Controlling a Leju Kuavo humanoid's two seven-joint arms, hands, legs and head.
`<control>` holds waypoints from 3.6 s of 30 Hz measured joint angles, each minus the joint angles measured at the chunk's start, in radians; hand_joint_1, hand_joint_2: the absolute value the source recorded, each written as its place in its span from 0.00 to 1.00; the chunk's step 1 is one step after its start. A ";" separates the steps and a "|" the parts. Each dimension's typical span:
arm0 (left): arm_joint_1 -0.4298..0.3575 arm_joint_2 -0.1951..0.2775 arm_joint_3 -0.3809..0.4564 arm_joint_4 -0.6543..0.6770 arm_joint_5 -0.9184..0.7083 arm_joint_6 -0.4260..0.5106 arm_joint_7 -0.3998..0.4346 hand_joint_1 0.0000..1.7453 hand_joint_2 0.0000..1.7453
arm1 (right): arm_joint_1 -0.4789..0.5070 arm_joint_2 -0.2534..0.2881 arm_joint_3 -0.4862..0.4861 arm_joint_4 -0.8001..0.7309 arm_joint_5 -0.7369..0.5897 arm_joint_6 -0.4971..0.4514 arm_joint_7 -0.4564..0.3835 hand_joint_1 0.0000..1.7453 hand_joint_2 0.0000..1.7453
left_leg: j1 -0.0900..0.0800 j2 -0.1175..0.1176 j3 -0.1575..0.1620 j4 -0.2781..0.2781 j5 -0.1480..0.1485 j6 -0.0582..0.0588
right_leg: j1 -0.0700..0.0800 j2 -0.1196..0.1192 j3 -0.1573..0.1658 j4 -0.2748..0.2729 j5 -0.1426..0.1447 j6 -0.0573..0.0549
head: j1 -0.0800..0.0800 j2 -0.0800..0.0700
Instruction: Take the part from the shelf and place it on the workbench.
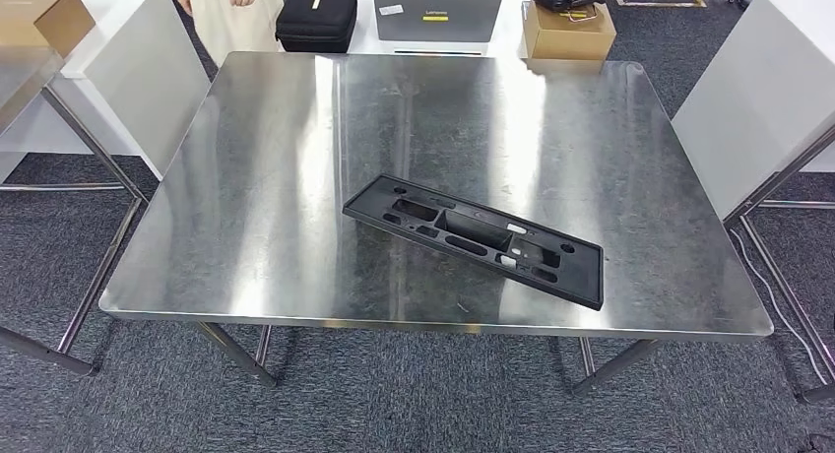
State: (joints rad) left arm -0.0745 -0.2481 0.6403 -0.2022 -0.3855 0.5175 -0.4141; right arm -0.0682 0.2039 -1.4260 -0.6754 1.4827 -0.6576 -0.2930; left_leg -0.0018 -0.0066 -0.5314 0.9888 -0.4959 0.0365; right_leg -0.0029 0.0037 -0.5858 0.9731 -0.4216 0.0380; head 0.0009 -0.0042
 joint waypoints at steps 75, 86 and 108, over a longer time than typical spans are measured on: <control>0.005 0.036 -0.137 0.003 -0.125 -0.186 0.151 0.00 0.00 | -0.034 -0.048 0.016 0.464 0.084 0.339 0.206 0.00 0.00 | -0.008 0.013 -0.040 0.007 0.060 0.003 | -0.006 -0.002 0.126 -0.024 -0.090 0.000 | 0.008 0.000; 0.005 0.042 -0.132 0.003 -0.126 -0.183 0.154 0.00 0.00 | -0.034 -0.044 0.024 0.464 0.086 0.343 0.207 0.00 0.00 | 0.034 0.002 0.012 0.071 -0.032 -0.050 | -0.026 -0.009 0.054 0.010 -0.044 -0.024 | -0.017 0.000; 0.005 0.040 -0.130 0.004 -0.126 -0.183 0.159 0.00 0.00 | -0.035 -0.048 0.035 0.465 0.086 0.350 0.207 0.00 0.00 | 0.009 0.003 -0.106 0.073 0.035 -0.019 | -0.014 -0.009 0.123 -0.027 -0.082 -0.034 | 0.006 0.000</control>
State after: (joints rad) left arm -0.0692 -0.2076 0.5101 -0.1985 -0.5119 0.3348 -0.2547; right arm -0.1031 0.1562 -1.3914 -0.2103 1.5686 -0.3075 -0.0862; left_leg 0.0068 -0.0039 -0.6371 1.0623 -0.4604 0.0171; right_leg -0.0166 -0.0055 -0.4624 0.9462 -0.5037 0.0041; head 0.0070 -0.0042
